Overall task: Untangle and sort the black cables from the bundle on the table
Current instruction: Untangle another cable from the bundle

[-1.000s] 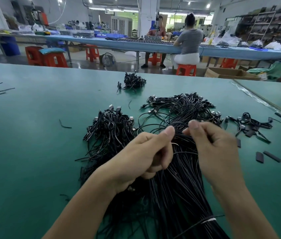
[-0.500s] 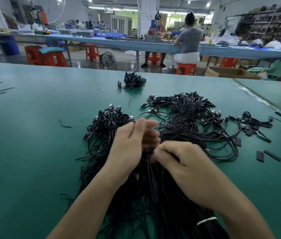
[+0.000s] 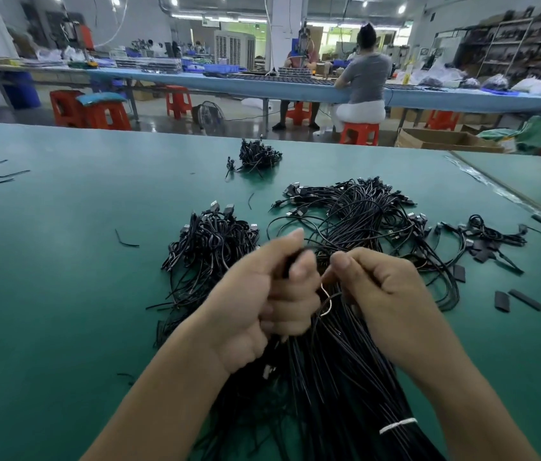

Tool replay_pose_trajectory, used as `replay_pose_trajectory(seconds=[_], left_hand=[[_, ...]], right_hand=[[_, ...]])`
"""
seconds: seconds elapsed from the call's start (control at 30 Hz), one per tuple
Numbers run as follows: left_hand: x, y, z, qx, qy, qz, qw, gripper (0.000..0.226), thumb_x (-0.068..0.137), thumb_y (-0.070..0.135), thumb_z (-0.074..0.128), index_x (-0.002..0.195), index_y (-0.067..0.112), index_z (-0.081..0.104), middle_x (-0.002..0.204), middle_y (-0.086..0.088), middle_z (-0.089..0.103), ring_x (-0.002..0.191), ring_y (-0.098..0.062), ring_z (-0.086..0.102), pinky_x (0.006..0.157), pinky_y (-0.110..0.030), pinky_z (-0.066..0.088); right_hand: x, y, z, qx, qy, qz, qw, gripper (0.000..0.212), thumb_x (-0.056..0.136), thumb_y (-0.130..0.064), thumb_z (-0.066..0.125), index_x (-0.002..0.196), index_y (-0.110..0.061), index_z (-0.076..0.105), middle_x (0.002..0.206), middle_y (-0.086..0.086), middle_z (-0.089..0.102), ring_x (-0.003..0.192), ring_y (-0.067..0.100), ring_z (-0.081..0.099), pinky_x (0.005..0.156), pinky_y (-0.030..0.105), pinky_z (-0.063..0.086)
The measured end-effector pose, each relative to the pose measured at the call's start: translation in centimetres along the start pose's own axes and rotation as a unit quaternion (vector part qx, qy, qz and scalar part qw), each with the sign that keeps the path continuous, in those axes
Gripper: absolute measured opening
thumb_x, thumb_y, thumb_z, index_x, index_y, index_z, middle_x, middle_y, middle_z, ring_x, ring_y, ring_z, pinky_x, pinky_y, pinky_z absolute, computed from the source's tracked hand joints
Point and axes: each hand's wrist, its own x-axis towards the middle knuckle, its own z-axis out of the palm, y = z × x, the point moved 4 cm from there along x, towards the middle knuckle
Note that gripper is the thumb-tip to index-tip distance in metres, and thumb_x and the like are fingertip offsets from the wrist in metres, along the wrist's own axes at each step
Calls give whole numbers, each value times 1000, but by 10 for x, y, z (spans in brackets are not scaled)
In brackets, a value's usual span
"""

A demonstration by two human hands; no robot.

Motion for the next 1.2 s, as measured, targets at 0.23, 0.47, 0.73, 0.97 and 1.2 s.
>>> replay_pose_trajectory(seconds=[0.23,0.47,0.73,0.97,1.2], left_hand=[[5,14,-16,-73,124,216,966,41,90,36,51,96,6,78,92,-10,77,86,-20,76,69,-23,60],[6,-5,-10,488,197,161,835,38,103,36,47,73,34,70,64,16,69,59,1,64,57,-23,54],[1,-15,12,173,52,-6,984,49,102,43,43,62,21,62,44,11,32,35,-3,31,37,-15,25],[1,8,8,-152,48,131,978,39,94,33,53,78,7,77,59,3,62,51,-6,63,46,-16,51],[1,11,-21,91,253,293,917,31,96,29,50,102,8,72,99,-8,78,98,-20,74,80,-22,58]], right_hand=[[-10,-10,25,-84,-156,-37,983,20,99,-28,55,82,-26,67,66,2,61,61,26,54,56,41,44],[-5,-15,-5,-82,-50,-71,993,13,88,-24,71,75,-27,70,62,-13,64,56,-1,55,55,14,42],[1,-6,-13,82,50,-55,994,18,83,-38,64,78,-22,68,65,-8,64,57,5,53,54,16,44],[-4,1,18,-13,-100,-2,995,28,98,-40,55,78,-20,60,58,-5,42,56,9,35,52,36,32],[-12,-10,22,-138,-151,-25,978,27,101,-36,49,84,-22,63,67,1,64,58,18,56,56,32,45]])
